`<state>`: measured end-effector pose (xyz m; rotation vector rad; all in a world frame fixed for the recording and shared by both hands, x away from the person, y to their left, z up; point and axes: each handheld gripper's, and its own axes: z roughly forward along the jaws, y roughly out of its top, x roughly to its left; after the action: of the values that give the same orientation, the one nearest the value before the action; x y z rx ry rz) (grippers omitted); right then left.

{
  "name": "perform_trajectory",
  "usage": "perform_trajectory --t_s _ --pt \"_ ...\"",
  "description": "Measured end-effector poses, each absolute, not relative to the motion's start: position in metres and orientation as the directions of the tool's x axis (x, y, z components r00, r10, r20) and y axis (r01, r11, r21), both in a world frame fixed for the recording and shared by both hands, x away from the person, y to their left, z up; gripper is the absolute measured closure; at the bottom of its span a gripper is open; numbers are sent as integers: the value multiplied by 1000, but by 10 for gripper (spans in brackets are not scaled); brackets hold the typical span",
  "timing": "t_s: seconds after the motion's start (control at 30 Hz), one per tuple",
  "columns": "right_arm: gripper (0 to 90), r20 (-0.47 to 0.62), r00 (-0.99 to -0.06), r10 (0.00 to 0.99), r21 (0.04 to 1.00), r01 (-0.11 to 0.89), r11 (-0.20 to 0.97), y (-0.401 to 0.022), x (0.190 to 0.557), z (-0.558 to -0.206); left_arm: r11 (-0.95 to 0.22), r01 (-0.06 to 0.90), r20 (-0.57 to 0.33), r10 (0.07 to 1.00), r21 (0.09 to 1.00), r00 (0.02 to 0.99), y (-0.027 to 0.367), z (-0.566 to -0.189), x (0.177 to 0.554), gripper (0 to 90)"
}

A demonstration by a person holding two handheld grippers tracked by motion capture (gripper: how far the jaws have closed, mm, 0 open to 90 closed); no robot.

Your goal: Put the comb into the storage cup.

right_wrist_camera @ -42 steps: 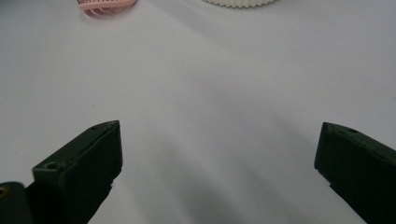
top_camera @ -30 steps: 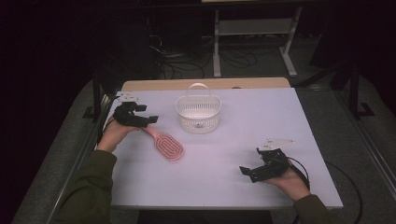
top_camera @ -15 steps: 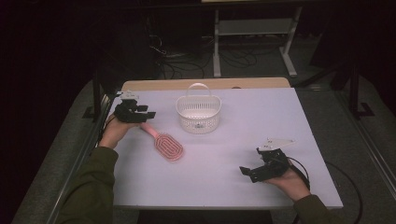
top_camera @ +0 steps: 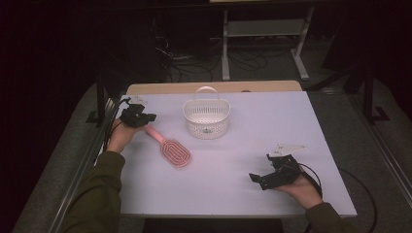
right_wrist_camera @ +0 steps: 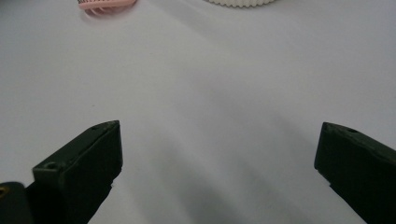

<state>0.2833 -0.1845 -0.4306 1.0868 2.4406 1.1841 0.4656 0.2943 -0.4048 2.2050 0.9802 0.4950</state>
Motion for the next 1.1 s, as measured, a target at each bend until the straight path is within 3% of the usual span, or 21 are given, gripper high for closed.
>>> perform_trajectory --t_s 1.1 --pt "9 120 -702 702 749 528 401 -185 283 -431 -527 588 81 783 614 617 296 -427 477 900"
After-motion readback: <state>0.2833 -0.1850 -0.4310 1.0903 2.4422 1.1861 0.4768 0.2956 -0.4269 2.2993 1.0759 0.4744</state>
